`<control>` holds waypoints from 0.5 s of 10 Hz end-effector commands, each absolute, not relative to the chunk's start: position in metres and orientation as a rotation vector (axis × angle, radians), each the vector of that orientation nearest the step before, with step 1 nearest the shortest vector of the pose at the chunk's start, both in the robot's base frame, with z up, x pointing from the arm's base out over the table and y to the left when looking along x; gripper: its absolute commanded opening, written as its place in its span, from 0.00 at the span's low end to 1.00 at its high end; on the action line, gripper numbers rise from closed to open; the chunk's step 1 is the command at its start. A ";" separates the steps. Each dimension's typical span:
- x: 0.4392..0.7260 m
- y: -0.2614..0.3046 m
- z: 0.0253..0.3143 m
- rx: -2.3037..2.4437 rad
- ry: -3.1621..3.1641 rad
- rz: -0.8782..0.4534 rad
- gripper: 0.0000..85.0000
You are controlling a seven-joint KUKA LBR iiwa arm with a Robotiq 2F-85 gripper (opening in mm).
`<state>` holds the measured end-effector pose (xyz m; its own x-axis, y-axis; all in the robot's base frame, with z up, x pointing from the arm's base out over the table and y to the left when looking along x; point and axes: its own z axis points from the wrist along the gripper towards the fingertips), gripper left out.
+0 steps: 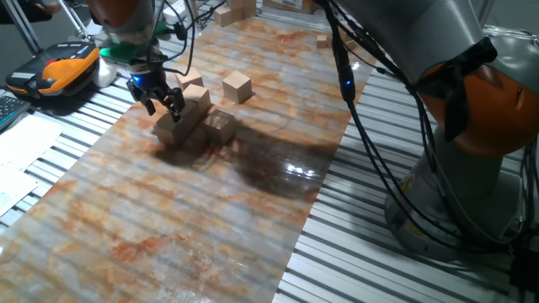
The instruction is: Stack the blocks into a pyramid shape
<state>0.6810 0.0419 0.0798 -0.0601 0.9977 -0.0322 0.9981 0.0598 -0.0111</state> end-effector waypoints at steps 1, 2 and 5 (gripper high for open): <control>0.682 0.042 0.081 2.133 2.283 -0.034 0.80; 0.682 0.042 0.082 2.111 2.298 -0.029 0.80; 0.684 0.040 0.085 2.013 2.364 0.009 0.80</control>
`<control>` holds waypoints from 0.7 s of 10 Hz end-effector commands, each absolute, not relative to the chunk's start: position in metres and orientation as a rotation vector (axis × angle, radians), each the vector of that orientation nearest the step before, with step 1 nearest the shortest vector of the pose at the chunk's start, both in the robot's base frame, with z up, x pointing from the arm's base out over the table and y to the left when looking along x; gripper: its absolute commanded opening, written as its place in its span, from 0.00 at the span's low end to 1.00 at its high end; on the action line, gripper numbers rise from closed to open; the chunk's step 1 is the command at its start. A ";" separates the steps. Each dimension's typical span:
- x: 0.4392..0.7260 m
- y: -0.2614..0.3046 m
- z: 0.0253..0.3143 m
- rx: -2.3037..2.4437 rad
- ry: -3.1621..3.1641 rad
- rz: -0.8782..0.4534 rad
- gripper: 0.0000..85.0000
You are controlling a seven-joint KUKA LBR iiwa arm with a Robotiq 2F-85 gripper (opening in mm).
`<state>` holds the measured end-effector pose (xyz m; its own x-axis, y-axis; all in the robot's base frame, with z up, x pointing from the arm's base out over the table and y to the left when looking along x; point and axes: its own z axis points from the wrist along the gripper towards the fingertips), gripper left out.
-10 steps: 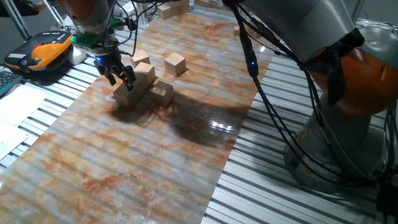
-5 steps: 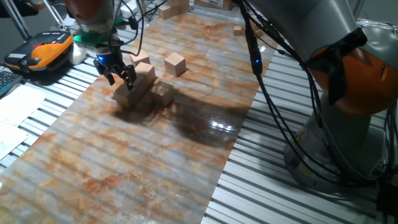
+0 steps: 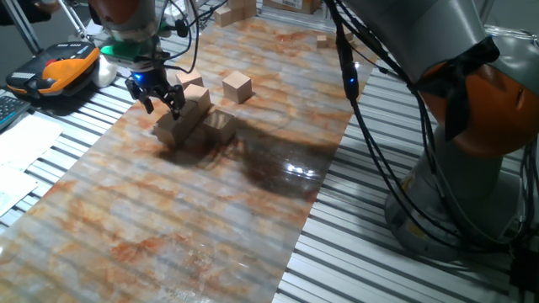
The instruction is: Stack the blocks into a pyramid shape
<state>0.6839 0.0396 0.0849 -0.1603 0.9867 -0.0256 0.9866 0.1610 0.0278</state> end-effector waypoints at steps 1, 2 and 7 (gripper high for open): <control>0.684 0.040 0.086 1.962 2.400 0.009 0.80; 0.685 0.040 0.087 1.933 2.425 0.021 0.80; 0.687 0.045 0.093 1.868 2.474 -0.089 0.60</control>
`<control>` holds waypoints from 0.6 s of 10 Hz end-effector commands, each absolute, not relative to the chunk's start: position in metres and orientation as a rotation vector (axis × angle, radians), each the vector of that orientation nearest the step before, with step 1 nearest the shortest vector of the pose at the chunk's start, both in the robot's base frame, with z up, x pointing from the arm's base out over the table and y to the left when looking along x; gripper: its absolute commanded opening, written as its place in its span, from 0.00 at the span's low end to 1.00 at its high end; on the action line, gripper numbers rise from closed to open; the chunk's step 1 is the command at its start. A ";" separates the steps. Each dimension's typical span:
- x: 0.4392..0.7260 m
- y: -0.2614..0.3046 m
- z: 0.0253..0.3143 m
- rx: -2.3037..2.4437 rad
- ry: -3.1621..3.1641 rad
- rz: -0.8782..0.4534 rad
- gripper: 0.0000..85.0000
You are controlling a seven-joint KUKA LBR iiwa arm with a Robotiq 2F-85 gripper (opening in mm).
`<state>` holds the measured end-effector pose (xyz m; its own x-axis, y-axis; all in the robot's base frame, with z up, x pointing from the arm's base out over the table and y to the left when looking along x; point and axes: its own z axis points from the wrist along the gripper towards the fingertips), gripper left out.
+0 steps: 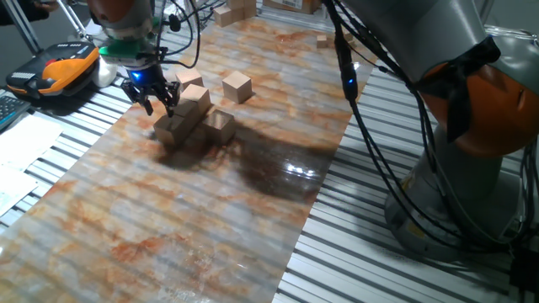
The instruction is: Stack the blocks into a pyramid shape
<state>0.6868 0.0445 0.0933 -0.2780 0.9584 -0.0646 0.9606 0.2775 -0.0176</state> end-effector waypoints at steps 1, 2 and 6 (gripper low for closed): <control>0.686 0.045 0.093 1.837 2.504 -0.086 0.60; 0.687 0.045 0.093 1.841 2.498 -0.089 0.60; 0.681 0.040 0.098 1.710 2.587 -0.001 0.00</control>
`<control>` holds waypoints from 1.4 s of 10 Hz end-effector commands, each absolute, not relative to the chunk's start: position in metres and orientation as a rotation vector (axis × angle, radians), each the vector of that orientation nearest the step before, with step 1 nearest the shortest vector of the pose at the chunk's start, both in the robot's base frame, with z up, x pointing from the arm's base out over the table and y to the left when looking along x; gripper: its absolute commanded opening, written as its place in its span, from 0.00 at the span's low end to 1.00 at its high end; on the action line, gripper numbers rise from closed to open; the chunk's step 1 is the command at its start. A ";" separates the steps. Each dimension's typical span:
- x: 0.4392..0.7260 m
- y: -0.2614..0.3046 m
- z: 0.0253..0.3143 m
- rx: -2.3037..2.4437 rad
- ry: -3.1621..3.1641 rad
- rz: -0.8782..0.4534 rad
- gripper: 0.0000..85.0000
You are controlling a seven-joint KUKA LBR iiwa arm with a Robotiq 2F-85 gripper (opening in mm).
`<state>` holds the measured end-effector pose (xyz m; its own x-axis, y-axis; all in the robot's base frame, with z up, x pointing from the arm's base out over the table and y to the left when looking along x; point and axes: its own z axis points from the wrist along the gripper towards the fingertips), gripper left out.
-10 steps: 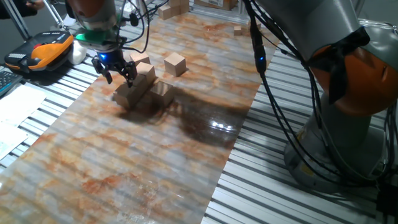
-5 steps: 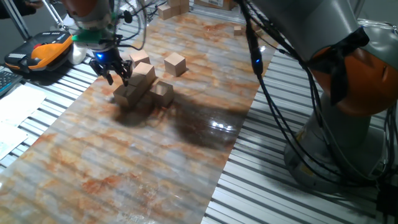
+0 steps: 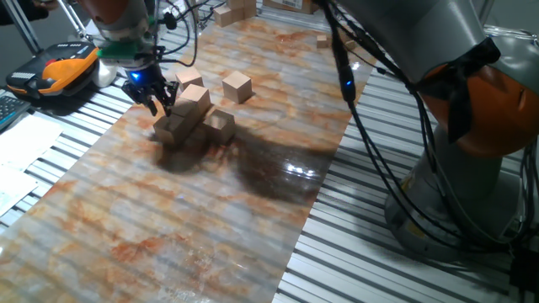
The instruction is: Stack the blocks into a pyramid shape
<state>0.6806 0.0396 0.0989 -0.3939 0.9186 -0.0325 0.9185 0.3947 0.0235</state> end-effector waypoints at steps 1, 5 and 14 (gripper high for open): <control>0.680 0.039 0.099 1.677 2.611 0.010 0.00; 0.678 0.035 0.098 1.528 2.695 -0.014 0.00; 0.687 -0.007 0.115 1.198 2.866 0.054 0.00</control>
